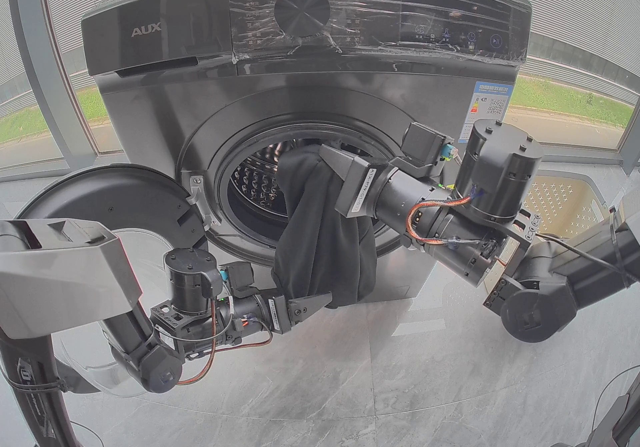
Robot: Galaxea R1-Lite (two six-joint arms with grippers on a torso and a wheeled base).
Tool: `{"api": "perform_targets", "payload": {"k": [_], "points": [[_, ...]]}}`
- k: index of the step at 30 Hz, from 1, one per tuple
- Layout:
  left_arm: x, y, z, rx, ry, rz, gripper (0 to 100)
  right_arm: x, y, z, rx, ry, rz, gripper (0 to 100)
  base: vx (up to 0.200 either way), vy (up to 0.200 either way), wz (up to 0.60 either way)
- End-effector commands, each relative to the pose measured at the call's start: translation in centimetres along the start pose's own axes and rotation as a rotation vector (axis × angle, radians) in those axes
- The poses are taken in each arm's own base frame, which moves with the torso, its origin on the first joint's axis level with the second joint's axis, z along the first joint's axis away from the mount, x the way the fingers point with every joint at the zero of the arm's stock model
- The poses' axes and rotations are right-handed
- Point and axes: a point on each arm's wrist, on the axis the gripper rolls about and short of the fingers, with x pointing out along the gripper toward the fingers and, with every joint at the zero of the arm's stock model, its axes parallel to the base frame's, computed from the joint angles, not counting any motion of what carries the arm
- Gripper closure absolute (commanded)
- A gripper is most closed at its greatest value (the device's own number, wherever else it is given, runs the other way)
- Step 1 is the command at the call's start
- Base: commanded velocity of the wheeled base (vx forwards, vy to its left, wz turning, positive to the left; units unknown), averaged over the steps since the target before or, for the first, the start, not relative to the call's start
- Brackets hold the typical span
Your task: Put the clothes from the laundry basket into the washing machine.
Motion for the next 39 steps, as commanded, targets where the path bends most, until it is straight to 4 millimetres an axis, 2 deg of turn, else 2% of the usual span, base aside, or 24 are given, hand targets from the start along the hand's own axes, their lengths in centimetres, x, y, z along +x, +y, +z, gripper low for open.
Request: {"api": "perform_targets", "payload": {"k": [1, 7, 8, 17, 22, 24, 28, 29, 32, 33, 39], "points": [[0.5, 0.1, -0.2, -0.002, 0.002, -0.004, 0, -0.1, 0.1, 0.1, 0.0, -0.001, 0.002, 100, 0.0, 0.0, 0.0], [1.4, 0.3, -0.6, 0.016, -0.045, 0.015, 0, -0.1, 0.0, 0.0, -0.001, 0.0, -0.001, 100, 0.0, 0.0, 0.0], [1.5, 0.3, -0.6, 0.018, -0.056, 0.015, 100, -0.1, 0.0, 0.0, -0.001, 0.0, -0.001, 100, 0.0, 0.0, 0.0], [0.4, -0.9, 0.0, 0.044, -0.131, -0.025, 100, -0.1, -0.2, -0.1, -0.002, 0.003, -0.006, 100, 0.0, 0.0, 0.0], [-1.3, -2.4, -0.1, 0.056, -0.14, -0.059, 100, -0.1, -0.8, -0.4, -0.014, 0.014, -0.023, 100, 0.0, 0.0, 0.0], [-2.8, -3.7, -0.1, 0.067, -0.14, -0.087, 100, 0.1, -2.1, -0.8, -0.021, 0.026, -0.058, 100, 0.0, 0.0, 0.0], [-4.3, -5.1, 0.5, 0.078, -0.162, -0.119, 100, -0.3, -2.6, -1.4, -0.035, 0.053, -0.075, 100, 0.0, 0.0, 0.0], [-4.6, -5.4, 0.9, 0.081, -0.176, -0.124, 100, -0.3, -2.7, -1.4, -0.04, 0.055, -0.077, 0, 0.0, 0.0, 0.0], [-4.8, -5.5, 1.1, 0.084, -0.186, -0.128, 100, -0.3, -2.8, -1.5, -0.044, 0.058, -0.08, 0, 0.0, 0.0, 0.0], [-5.3, -5.9, 2.1, 0.093, -0.228, -0.138, 100, -1.3, -3.8, -2.5, -0.076, 0.112, -0.114, 0, 0.0, 0.0, 0.0], [-5.7, -6.2, 2.7, 0.099, -0.253, -0.144, 100, -4.5, -5.5, -5.4, -0.167, 0.276, -0.173, 0, 0.0, 0.0, 0.0]]}}
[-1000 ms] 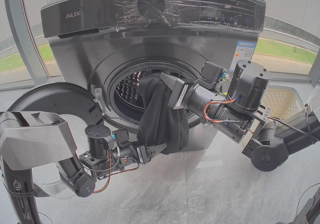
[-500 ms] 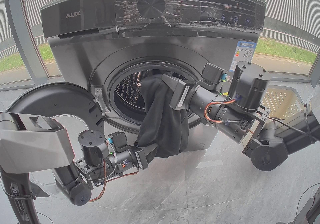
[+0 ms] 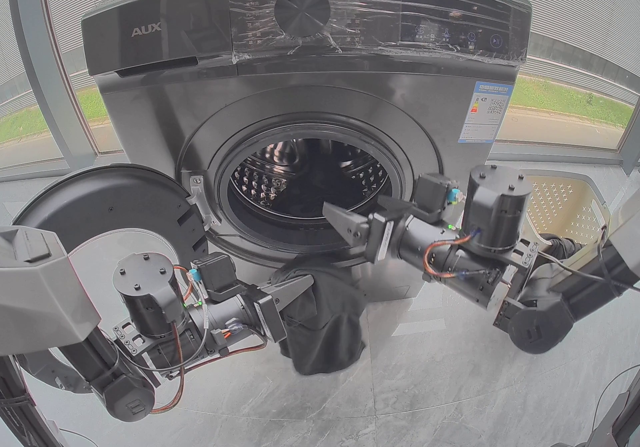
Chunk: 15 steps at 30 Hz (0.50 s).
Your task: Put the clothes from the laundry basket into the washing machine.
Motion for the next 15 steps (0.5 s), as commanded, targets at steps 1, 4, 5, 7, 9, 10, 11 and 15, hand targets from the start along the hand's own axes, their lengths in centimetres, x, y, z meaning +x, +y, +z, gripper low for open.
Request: {"api": "perform_targets", "payload": {"k": [1, 4, 5, 7, 9, 10, 11, 15], "points": [[-0.6, -0.8, 1.7, 0.017, -0.062, -0.02, 100, -2.3, -1.6, -3.0, -0.06, 0.142, -0.051, 0, 0.0, 0.0, 0.0], [-0.3, -0.8, 1.9, 0.019, -0.077, -0.016, 100, -3.0, -1.8, -3.8, -0.071, 0.181, -0.059, 0, 0.0, 0.0, 0.0], [-0.2, -0.8, 1.9, 0.02, -0.078, -0.017, 100, -3.1, -1.8, -3.9, -0.073, 0.185, -0.06, 0, 0.0, 0.0, 0.0], [0.2, -0.7, 2.2, 0.022, -0.096, -0.007, 100, -3.5, -2.0, -4.1, -0.093, 0.199, -0.064, 0, 0.0, 0.0, 0.0], [0.3, -0.7, 2.3, 0.023, -0.108, 0.005, 100, -3.9, -2.1, -4.5, -0.104, 0.215, -0.062, 0, 0.0, 0.0, 0.0], [0.4, -0.7, 2.4, 0.024, -0.113, 0.008, 100, -4.0, -2.1, -4.7, -0.109, 0.225, -0.058, 0, 0.0, 0.0, 0.0], [0.4, -0.7, 2.4, 0.024, -0.115, 0.009, 100, -4.2, -2.0, -4.9, -0.116, 0.235, -0.055, 0, 0.0, 0.0, 0.0], [0.4, -0.7, 2.5, 0.024, -0.117, 0.009, 100, -4.5, -1.7, -5.4, -0.126, 0.253, -0.037, 0, 0.0, 0.0, 0.0]]}}
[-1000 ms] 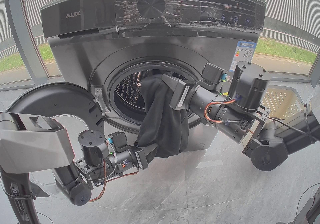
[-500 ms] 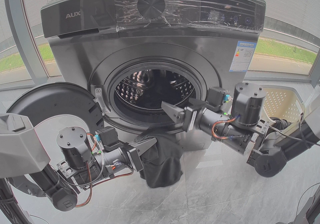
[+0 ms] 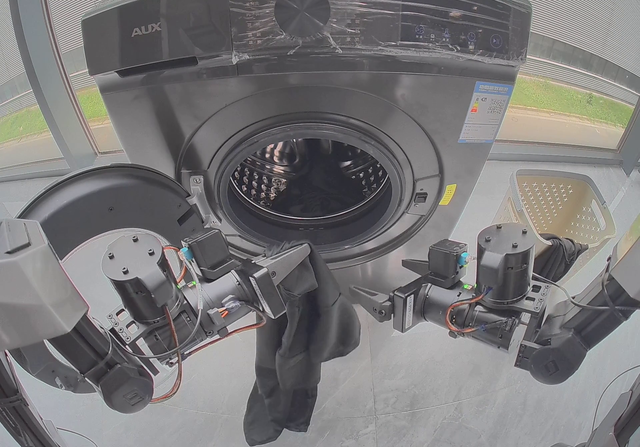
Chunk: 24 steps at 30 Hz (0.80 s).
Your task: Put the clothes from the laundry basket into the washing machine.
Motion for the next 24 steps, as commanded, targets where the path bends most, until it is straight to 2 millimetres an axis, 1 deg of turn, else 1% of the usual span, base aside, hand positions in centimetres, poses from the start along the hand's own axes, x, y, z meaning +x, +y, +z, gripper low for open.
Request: {"api": "perform_targets", "payload": {"k": [1, 8, 11, 12, 14, 18, 20, 24], "points": [[0.0, -0.1, 0.2, 0.002, -0.011, -0.003, 100, -0.3, 0.4, -0.4, -0.007, 0.009, 0.016, 0, 0.0, 0.0, 0.0], [0.2, -0.2, 0.3, 0.002, -0.018, 0.002, 100, -0.2, 1.8, -0.5, -0.024, 0.01, 0.094, 0, 0.0, 0.0, 0.0], [0.2, -0.2, 0.4, 0.003, -0.022, 0.0, 100, 0.1, 1.9, -0.5, -0.027, 0.007, 0.096, 0, 0.0, 0.0, 0.0], [0.4, -0.2, 0.5, 0.005, -0.028, -0.003, 100, 0.7, 2.0, -0.5, -0.028, -0.006, 0.099, 0, 0.0, 0.0, 0.0], [0.4, -0.3, 0.5, 0.005, -0.031, -0.004, 100, 1.1, 2.0, -0.5, -0.029, -0.018, 0.101, 0, 0.0, 0.0, 0.0], [0.4, -0.3, 0.5, 0.005, -0.029, -0.007, 100, 2.7, 2.1, -0.3, -0.028, -0.044, 0.101, 0, 0.0, 0.0, 0.0], [0.4, -0.4, 0.6, 0.006, -0.032, -0.009, 100, 3.2, 2.3, -0.1, -0.027, -0.06, 0.104, 0, 0.0, 0.0, 0.0], [0.4, -0.4, 0.6, 0.006, -0.032, -0.011, 100, 3.8, 2.3, -0.1, -0.027, -0.064, 0.104, 0, 0.0, 0.0, 0.0]]}}
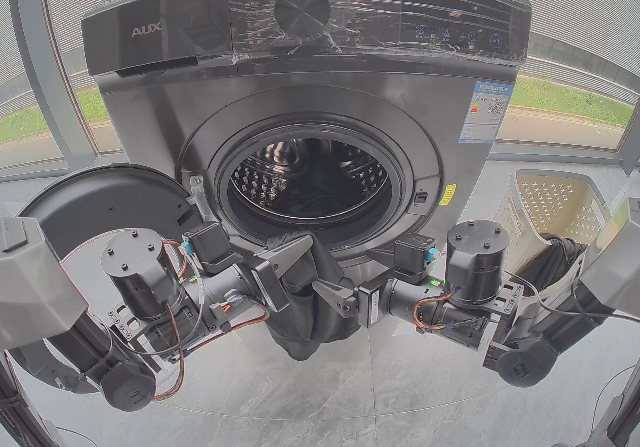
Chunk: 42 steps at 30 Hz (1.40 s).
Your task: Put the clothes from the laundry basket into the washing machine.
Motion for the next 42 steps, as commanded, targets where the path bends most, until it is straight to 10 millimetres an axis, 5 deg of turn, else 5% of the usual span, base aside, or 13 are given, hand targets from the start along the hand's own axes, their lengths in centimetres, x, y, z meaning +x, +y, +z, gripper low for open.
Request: {"api": "perform_targets", "payload": {"k": [1, 21, 42], "points": [[-0.1, -0.1, 0.1, 0.002, -0.002, -0.003, 100, 1.1, -0.1, -0.7, 0.0, 0.01, -0.003, 0, 0.0, 0.0, 0.0], [-0.4, -0.4, -0.1, 0.0, 0.006, -0.012, 100, 3.0, -2.5, -1.5, 0.01, 0.008, -0.11, 0, 0.0, 0.0, 0.0], [0.1, -0.4, -0.9, -0.002, 0.031, -0.02, 100, 4.6, -0.8, -2.5, -0.01, -0.02, -0.022, 0, 0.0, 0.0, 0.0]]}}
